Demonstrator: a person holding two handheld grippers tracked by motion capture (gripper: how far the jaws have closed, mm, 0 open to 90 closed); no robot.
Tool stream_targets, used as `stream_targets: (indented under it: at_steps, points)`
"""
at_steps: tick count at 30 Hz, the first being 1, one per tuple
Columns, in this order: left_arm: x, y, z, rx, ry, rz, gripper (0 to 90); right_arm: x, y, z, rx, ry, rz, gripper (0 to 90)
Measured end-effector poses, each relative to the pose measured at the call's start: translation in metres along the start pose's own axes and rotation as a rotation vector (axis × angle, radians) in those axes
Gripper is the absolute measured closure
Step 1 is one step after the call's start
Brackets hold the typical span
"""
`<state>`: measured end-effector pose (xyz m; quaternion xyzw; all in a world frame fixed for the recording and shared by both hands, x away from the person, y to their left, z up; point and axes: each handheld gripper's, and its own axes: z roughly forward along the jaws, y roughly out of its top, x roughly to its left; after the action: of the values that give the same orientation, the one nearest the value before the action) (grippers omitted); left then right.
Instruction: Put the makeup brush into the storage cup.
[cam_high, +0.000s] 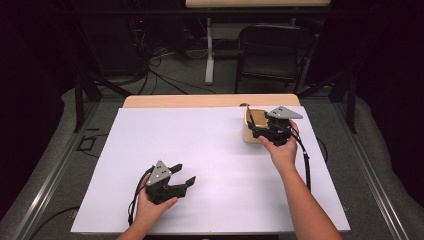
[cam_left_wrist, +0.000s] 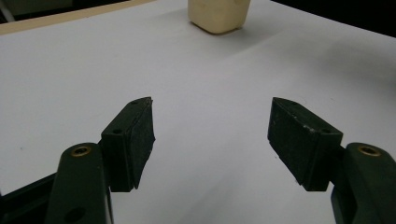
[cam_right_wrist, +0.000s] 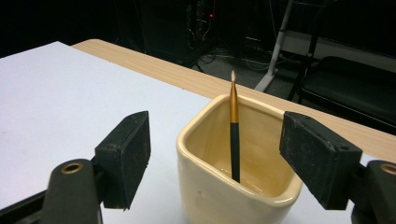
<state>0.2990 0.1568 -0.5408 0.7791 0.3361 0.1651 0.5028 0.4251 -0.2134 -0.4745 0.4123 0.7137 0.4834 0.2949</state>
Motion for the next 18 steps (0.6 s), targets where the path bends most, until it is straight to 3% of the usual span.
stream_targets:
  at_steps: [18]
  points:
    - [0.000, 0.000, -0.001, -0.003, 0.003, -0.004, 31.7, 0.021, -0.001, -0.009, 0.008, 0.062, -0.040, 24.6]
